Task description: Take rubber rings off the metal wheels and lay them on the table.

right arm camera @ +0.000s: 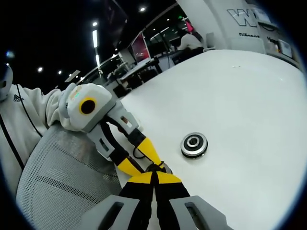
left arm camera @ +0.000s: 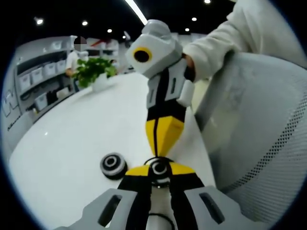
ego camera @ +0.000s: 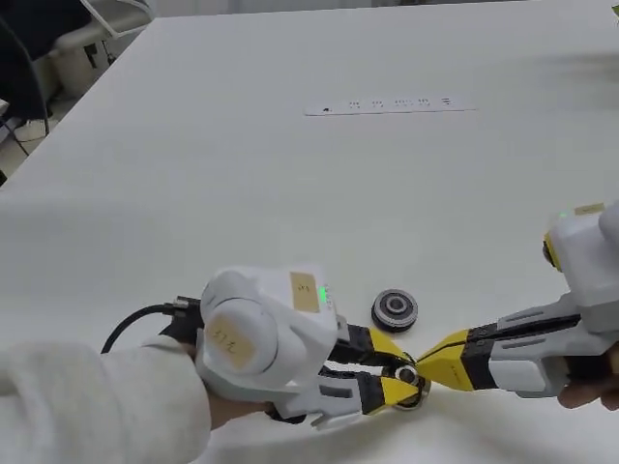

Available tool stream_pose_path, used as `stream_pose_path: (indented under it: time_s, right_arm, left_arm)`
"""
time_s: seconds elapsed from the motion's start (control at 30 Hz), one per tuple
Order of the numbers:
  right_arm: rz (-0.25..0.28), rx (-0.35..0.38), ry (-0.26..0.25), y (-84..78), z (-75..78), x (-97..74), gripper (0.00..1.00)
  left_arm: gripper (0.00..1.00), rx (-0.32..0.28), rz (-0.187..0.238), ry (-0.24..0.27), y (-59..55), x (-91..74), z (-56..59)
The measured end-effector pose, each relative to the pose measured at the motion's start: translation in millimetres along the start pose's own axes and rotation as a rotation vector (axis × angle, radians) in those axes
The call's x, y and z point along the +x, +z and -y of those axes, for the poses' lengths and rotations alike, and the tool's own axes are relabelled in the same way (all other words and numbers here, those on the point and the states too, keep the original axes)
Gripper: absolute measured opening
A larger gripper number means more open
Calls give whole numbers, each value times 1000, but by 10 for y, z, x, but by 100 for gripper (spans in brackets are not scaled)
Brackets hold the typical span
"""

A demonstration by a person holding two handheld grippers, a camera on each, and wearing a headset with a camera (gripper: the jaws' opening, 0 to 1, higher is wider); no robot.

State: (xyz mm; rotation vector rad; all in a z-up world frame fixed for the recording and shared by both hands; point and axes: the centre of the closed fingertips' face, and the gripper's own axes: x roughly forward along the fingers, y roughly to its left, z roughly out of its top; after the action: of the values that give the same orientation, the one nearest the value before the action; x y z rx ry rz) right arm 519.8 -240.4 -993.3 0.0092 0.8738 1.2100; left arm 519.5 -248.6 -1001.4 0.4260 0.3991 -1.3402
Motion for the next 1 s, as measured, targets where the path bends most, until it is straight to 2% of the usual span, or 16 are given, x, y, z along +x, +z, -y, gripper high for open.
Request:
stream_pose_path:
  time_s: [0.17, 0.27, 0.37, 0.53, 0.63, 0.73, 0.8, 1.0]
  right_arm:
    - [-17, -24, -35, -27, 69, -10, 0]
    - [-25, -30, -37, -41, 70, -9, 0]
    - [-29, -39, -37, -44, 64, -13, 0]
    - [-26, -47, -32, -17, 37, -26, 0]
    - [-37, -75, -37, -18, 17, -29, 0]
    - [-37, -82, -34, -4, 2, -38, 0]
    - [-39, -92, -35, 9, -5, -48, 0]
    - [-49, -119, -36, 13, -27, -68, 0]
  left_arm:
    - [14, 6, -4, -6, 9, -9, 1]
    - [16, -3, 3, -17, 57, -59, -8]
    - [15, -14, 28, -17, 132, -136, -31]
    - [27, 23, 58, -35, 260, -312, -46]
    - [32, 37, 60, -31, 302, -443, -76]
    - [38, 66, 51, -10, 307, -576, -129]
    - [43, 65, 54, -7, 314, -662, -153]
    - [55, 59, 72, 56, 377, -929, -255]
